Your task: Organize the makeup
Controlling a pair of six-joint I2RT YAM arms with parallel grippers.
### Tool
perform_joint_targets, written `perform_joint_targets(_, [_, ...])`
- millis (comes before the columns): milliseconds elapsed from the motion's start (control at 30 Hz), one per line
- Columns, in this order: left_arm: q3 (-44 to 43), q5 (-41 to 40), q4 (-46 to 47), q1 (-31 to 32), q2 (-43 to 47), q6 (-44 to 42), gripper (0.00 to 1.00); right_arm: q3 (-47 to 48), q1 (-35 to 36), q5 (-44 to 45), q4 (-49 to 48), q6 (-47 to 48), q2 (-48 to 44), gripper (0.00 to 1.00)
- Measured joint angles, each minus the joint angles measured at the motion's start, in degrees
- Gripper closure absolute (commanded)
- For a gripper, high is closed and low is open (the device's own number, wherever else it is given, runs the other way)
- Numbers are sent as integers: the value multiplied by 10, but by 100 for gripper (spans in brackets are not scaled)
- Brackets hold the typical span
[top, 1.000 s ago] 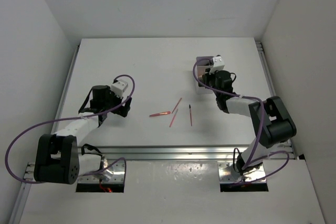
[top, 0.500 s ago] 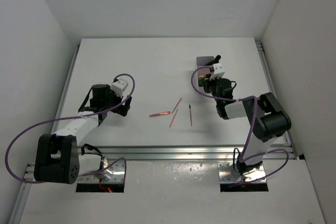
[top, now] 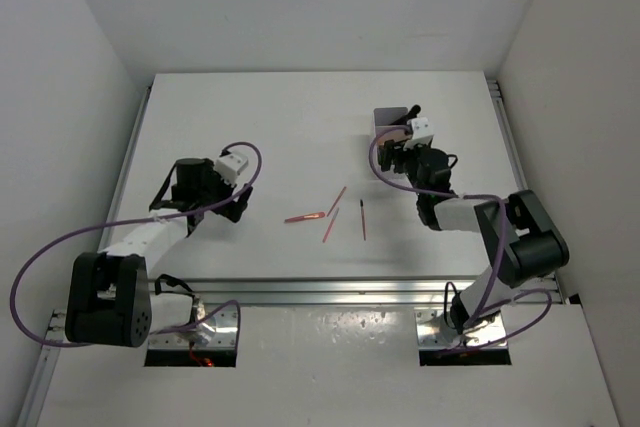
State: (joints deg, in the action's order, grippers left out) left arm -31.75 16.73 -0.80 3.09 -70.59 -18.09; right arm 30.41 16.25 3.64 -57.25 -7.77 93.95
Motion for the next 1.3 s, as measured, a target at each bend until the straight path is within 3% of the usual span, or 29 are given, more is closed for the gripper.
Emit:
perform_joint_targets(200, [-81, 39, -58, 35, -44, -110, 8, 0, 0, 4, 52, 16, -92, 22])
perform_joint_targets(367, [-186, 67, -144, 127, -113, -233, 10, 73, 0, 5, 236, 21, -146, 16])
perform_joint_targets(500, [-243, 72, -200, 205, -175, -303, 3, 123, 0, -10, 372, 33, -171, 14])
perform_joint_targets(600, [-278, 72, -251, 249, -228, -347, 3, 121, 0, -24, 447, 39, -191, 14])
perform_joint_targets(833, [-358, 75, -329, 292, -355, -386, 13, 69, 1, -58, 525, 48, -226, 13])
perform_joint_targets(1200, [-375, 62, -350, 306, -380, -411, 58, 39, 1, -73, 544, 60, -264, 12])
perform_joint_targets(1300, [-378, 63, -353, 306, -382, -418, 82, 38, 1, -73, 544, 63, -268, 11])
